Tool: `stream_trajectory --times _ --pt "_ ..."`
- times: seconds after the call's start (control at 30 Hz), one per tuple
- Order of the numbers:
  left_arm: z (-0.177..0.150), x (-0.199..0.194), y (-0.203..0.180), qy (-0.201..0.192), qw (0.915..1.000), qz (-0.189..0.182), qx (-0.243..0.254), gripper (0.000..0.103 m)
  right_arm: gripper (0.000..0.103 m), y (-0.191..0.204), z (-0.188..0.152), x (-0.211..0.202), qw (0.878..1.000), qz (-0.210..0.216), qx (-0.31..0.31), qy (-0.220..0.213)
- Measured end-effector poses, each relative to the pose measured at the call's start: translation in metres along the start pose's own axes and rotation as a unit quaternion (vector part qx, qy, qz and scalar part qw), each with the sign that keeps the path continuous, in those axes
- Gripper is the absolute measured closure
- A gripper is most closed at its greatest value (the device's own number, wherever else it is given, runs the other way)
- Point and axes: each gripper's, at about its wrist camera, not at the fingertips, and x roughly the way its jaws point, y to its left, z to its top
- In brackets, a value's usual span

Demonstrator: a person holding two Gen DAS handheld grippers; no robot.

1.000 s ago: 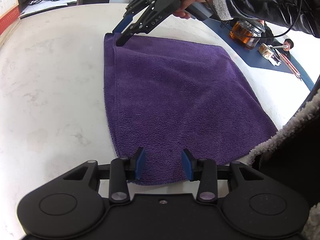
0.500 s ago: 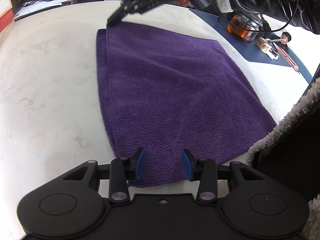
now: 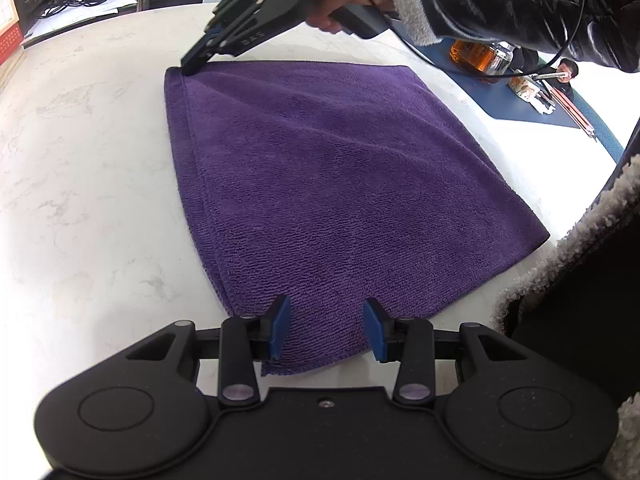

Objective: Fold towel

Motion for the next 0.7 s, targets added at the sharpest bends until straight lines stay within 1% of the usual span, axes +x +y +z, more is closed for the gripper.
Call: stream_trajectory --times 0.03,0.07,0.1,0.13,0.2,0.27,0.33,0.43,0.5,0.57,0.6,0.67,0.7 --pt "-0.001 0.0 0.0 -0.002 1.0 0.0 -0.001 0.065 0.093 -0.002 0.001 -0.002 1.0 -0.009 0.015 -0.006" --pt "-0.001 0.0 -0.001 -0.003 1.0 0.001 -0.003 0.065 0.086 -0.004 0.002 -0.004 0.999 -0.018 0.03 -0.012" --pt "-0.002 0.0 -0.001 -0.005 1.0 0.001 -0.004 0.065 0.084 -0.006 0.002 -0.008 0.998 -0.028 0.048 -0.019" --pt "-0.002 0.001 -0.001 -0.006 1.0 0.001 -0.005 0.065 0.083 -0.01 0.003 -0.02 0.995 -0.041 0.083 -0.038" --pt "-0.003 0.001 -0.002 -0.01 0.9999 0.003 -0.005 0.065 0.08 -0.011 -0.001 -0.048 0.985 -0.054 0.148 -0.068" --pt "-0.004 0.001 -0.001 -0.014 0.9999 0.003 -0.005 0.065 0.063 0.004 -0.014 -0.072 0.977 -0.039 0.196 -0.075" --pt "-0.005 0.001 0.0 -0.017 0.9998 0.005 -0.002 0.065 0.063 0.02 -0.028 -0.096 0.967 -0.024 0.241 -0.08" --pt "-0.006 -0.001 0.0 -0.021 0.9997 0.008 0.004 0.065 0.063 0.067 -0.056 -0.108 0.968 -0.008 0.25 -0.028" --pt "-0.007 -0.002 0.0 -0.025 0.9996 0.01 0.005 0.064 0.063 0.096 -0.072 -0.106 0.968 -0.008 0.25 0.007" --pt "-0.008 -0.001 -0.001 -0.027 0.9995 0.012 0.006 0.064 0.063 0.118 -0.085 -0.1 0.969 -0.02 0.242 0.037" --pt "-0.008 -0.001 -0.003 -0.029 0.9994 0.015 0.007 0.063 0.062 0.127 -0.088 -0.098 0.971 -0.034 0.229 0.051" --pt "-0.009 0.0 -0.004 -0.031 0.9993 0.019 0.009 0.061 0.062 0.138 -0.092 -0.098 0.976 -0.055 0.206 0.045" --pt "-0.009 0.001 -0.006 -0.033 0.9992 0.021 0.01 0.061 0.062 0.139 -0.092 -0.099 0.975 -0.057 0.21 0.045"
